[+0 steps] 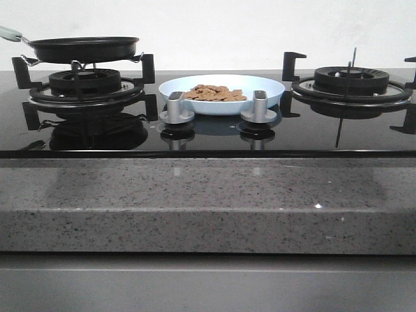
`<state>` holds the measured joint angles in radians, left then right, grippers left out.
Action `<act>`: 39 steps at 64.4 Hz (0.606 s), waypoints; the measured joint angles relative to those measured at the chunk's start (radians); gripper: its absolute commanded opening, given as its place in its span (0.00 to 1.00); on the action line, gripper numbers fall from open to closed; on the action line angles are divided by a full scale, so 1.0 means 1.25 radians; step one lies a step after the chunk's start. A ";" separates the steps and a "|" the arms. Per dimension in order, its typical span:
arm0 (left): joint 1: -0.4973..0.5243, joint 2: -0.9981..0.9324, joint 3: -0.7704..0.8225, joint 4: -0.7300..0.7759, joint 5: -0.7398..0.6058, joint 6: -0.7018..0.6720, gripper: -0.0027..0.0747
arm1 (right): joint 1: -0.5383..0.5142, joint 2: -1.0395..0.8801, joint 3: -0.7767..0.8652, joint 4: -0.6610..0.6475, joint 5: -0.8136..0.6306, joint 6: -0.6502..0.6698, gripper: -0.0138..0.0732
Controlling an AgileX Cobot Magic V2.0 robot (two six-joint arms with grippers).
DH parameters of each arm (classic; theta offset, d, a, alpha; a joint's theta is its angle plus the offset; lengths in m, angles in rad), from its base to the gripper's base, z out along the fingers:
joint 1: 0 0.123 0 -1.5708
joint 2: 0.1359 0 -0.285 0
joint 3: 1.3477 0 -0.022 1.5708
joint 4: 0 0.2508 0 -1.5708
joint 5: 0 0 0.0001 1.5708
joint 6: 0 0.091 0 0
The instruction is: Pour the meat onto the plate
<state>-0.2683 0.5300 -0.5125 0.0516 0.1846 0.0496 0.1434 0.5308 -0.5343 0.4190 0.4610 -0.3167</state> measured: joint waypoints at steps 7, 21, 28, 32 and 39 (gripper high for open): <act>0.002 -0.052 0.035 0.059 -0.011 -0.074 0.01 | 0.000 0.000 0.000 0.000 0.001 0.000 0.09; 0.072 -0.226 0.178 0.012 -0.012 -0.049 0.01 | 0.000 0.000 0.000 0.000 0.001 -0.002 0.09; 0.128 -0.314 0.255 -0.006 -0.012 -0.046 0.01 | 0.000 0.000 0.000 0.000 0.001 -0.002 0.09; 0.157 -0.359 0.299 -0.013 -0.012 -0.045 0.01 | 0.000 0.000 0.000 0.000 0.001 -0.002 0.09; 0.178 -0.419 0.356 -0.025 -0.011 -0.040 0.01 | 0.000 0.000 0.000 0.000 0.003 -0.002 0.09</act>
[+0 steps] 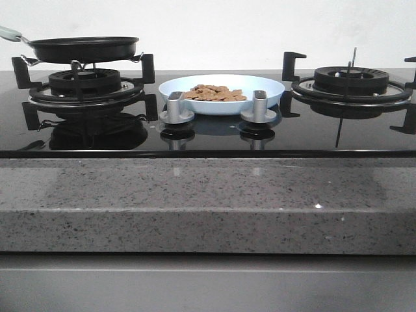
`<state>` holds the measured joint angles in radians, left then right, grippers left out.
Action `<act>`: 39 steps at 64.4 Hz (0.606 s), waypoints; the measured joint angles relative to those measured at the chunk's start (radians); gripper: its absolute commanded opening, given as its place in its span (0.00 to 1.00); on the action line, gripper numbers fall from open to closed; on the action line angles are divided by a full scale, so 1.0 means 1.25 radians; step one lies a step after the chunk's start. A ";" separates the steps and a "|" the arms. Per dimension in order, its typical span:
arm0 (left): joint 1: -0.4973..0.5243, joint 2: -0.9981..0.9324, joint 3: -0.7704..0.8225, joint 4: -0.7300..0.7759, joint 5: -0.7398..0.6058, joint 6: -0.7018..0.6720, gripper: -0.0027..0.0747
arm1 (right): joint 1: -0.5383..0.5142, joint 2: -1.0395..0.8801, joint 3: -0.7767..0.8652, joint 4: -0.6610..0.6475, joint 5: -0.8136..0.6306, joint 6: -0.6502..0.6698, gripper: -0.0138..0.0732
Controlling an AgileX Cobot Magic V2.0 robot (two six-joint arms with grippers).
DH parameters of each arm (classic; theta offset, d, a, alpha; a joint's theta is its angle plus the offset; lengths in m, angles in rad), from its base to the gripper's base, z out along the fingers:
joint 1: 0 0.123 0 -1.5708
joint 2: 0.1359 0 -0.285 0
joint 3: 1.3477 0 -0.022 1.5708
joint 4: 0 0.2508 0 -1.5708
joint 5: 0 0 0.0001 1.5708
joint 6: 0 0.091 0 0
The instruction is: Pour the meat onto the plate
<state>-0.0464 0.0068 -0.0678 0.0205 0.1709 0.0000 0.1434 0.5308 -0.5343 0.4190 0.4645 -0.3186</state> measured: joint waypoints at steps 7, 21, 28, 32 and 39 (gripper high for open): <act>0.002 -0.009 0.047 -0.016 -0.002 0.000 0.01 | 0.000 0.000 0.000 0.000 0.000 0.000 0.09; 0.002 -0.009 0.057 -0.032 -0.031 0.000 0.01 | 0.000 0.000 0.000 0.000 0.001 0.000 0.09; 0.002 -0.009 0.057 -0.034 -0.032 0.000 0.01 | 0.000 0.000 0.000 0.000 0.001 0.000 0.09; 0.002 -0.009 0.057 -0.034 -0.032 0.000 0.01 | 0.000 0.000 0.000 0.000 0.001 0.000 0.09; 0.002 -0.009 0.057 -0.034 -0.032 0.000 0.01 | 0.000 0.000 0.000 0.000 0.001 0.000 0.09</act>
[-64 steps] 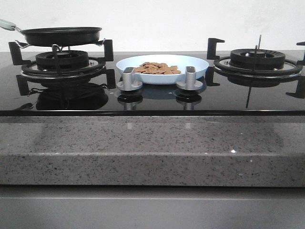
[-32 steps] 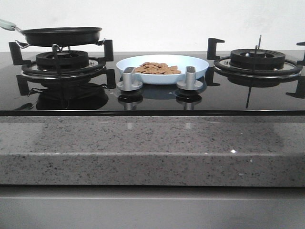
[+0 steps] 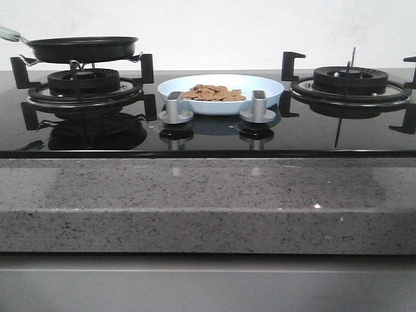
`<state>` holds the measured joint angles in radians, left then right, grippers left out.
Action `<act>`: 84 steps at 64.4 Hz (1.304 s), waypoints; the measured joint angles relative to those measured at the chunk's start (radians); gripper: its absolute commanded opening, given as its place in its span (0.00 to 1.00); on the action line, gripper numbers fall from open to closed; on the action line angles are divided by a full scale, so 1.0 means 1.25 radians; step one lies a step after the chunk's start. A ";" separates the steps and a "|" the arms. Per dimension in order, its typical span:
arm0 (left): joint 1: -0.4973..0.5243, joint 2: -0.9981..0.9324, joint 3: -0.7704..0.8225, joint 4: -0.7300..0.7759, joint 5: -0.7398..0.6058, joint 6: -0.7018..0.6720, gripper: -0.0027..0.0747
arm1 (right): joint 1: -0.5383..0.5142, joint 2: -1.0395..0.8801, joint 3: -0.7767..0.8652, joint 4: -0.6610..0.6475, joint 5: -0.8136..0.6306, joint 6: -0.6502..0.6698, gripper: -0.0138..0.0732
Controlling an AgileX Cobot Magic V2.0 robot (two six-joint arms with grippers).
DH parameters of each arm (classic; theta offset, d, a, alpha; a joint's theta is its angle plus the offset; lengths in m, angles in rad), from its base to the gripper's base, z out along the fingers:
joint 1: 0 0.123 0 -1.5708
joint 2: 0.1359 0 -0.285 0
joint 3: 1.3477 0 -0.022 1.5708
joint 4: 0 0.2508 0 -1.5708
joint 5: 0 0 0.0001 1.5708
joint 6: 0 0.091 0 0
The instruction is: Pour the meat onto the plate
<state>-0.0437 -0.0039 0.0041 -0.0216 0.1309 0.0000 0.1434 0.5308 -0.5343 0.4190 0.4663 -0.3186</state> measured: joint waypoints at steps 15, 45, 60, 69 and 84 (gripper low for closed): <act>0.000 0.000 0.000 0.000 0.000 0.000 0.01 | 0.000 0.000 0.000 0.000 0.000 0.000 0.09; 0.000 0.000 0.000 0.000 -0.002 0.000 0.01 | 0.014 -0.012 0.045 -0.041 -0.042 0.020 0.09; 0.000 0.000 0.000 0.000 -0.002 0.000 0.01 | 0.010 -0.129 0.246 -0.185 -0.242 0.175 0.09; 0.000 0.000 0.000 0.000 -0.002 0.000 0.01 | -0.025 -0.245 0.360 -0.194 -0.298 0.191 0.09; 0.000 0.000 0.000 0.000 -0.002 0.000 0.01 | -0.079 -0.403 0.448 -0.196 -0.292 0.196 0.09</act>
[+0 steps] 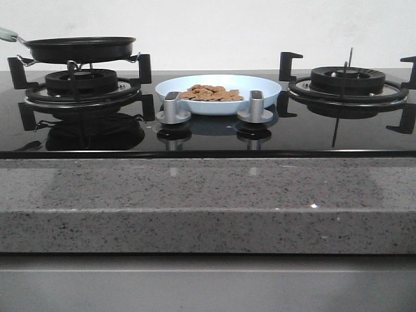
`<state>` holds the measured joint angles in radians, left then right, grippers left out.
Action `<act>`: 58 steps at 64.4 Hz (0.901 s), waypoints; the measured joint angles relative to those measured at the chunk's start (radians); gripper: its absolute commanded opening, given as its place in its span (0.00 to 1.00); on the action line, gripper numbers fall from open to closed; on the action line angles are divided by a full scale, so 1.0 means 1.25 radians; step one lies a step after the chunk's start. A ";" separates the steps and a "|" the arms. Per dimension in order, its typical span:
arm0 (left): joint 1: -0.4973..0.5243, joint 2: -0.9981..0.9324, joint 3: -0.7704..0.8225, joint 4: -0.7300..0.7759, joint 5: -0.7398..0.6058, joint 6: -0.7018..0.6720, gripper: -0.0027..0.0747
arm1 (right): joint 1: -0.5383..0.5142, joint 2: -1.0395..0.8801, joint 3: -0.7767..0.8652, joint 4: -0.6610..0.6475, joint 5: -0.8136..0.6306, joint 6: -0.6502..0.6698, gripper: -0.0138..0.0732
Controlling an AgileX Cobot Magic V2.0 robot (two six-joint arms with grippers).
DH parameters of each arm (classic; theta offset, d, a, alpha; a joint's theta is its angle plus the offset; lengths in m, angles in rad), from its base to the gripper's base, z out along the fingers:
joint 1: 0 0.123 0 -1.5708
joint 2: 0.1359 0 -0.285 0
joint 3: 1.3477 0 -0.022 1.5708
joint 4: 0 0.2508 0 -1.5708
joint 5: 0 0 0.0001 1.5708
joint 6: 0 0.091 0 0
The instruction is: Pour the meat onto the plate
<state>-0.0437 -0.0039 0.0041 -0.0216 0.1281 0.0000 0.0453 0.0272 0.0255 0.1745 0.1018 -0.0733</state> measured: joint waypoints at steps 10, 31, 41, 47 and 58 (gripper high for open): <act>0.000 0.000 0.000 0.000 -0.001 0.000 0.01 | -0.005 -0.029 0.000 -0.012 0.052 0.002 0.09; 0.000 0.000 0.000 0.000 -0.002 0.000 0.01 | -0.045 -0.030 0.000 -0.031 0.068 0.002 0.09; 0.000 0.000 0.000 0.000 -0.002 0.000 0.01 | -0.045 -0.030 0.000 -0.031 0.069 0.003 0.09; 0.000 0.000 0.000 0.000 -0.002 0.000 0.01 | -0.045 -0.030 0.000 -0.031 0.069 0.003 0.09; 0.000 0.000 0.000 0.000 -0.002 0.000 0.01 | -0.045 -0.030 0.000 -0.031 0.069 0.003 0.09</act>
<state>-0.0437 -0.0039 0.0041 -0.0216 0.1259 0.0000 -0.0111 -0.0109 0.0253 0.1359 0.1886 -0.0696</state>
